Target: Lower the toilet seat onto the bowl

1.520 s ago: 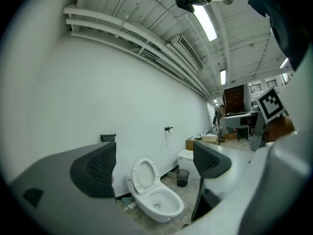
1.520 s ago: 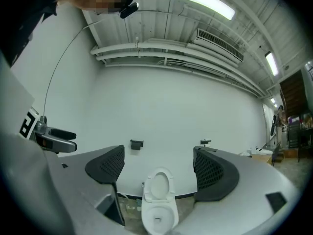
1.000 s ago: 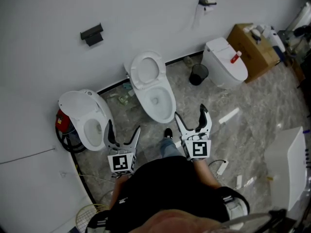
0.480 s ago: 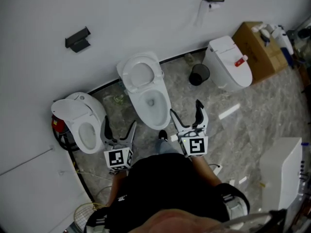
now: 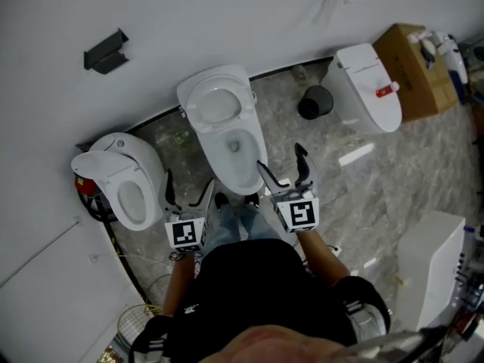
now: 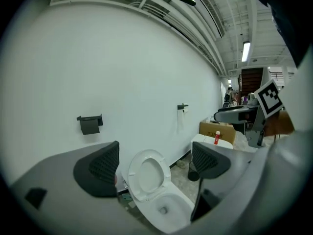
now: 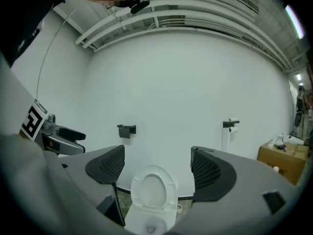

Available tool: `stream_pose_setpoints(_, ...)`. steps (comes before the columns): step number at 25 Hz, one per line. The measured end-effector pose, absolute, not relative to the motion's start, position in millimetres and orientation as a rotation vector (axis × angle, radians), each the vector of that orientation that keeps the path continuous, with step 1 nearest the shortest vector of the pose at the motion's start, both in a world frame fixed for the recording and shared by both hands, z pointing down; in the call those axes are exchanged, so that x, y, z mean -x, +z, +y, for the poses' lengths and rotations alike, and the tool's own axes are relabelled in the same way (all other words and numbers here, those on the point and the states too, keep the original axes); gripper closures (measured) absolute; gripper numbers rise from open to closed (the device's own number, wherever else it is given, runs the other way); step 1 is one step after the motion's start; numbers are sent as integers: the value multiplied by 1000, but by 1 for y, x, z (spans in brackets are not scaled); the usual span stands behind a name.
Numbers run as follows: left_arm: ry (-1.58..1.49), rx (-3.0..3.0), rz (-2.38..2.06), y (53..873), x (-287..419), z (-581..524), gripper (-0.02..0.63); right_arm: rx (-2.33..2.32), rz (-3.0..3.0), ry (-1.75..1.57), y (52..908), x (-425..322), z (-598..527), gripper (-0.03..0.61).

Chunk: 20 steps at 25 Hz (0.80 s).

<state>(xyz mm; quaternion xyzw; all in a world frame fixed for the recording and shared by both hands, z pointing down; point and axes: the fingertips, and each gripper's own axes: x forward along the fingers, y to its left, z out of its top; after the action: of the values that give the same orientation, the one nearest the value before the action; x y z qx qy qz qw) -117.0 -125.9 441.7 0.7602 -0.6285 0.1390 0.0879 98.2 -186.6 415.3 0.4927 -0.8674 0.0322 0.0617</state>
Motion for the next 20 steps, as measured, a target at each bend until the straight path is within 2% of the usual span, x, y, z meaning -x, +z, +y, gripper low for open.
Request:
stream_pose_setpoints(5,470,-2303,-1803,478,130,-162,164,-1440,-2579,95,452,-73,-216,149)
stream_pose_setpoints(20,661,-2339,-1697,590,167,-280,184,-1170,-2512,-6,568,-14,-319,150)
